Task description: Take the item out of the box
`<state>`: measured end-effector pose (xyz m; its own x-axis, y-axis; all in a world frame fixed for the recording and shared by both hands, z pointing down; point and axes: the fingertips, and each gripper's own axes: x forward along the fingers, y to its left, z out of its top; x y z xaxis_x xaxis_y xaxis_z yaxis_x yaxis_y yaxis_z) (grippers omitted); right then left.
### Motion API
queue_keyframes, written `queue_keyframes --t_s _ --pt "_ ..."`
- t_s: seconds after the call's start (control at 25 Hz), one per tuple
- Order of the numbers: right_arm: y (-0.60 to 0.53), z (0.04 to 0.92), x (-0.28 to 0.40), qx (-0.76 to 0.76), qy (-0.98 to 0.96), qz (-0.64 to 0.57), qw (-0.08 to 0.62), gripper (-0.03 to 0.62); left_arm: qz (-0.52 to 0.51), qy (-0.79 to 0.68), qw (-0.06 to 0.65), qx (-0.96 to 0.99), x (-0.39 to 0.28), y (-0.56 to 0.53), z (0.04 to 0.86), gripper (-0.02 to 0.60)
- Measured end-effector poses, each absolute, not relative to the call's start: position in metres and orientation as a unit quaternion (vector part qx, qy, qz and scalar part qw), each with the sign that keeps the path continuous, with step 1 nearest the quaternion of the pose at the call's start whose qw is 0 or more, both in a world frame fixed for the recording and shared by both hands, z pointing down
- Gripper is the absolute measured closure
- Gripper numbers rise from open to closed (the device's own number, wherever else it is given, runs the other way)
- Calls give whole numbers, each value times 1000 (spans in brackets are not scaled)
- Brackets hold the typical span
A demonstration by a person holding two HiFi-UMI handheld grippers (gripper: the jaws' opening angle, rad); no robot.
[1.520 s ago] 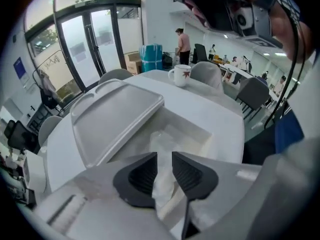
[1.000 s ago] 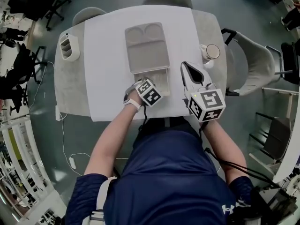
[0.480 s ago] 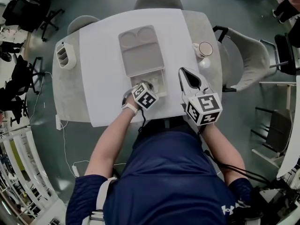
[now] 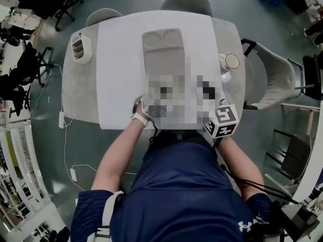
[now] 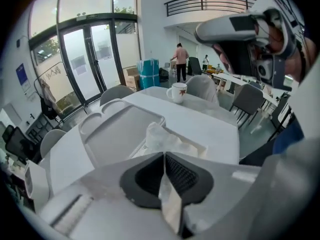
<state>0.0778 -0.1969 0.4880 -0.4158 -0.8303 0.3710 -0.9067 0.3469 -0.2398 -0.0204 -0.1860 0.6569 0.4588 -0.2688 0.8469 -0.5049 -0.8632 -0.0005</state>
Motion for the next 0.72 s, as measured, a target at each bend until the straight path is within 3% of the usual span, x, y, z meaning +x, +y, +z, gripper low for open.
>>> queue_keyframes --t_s 0.72 --pt "-207 477 47 488 -843 204 97 592 235 -375 180 878 -69 -205 492 568"
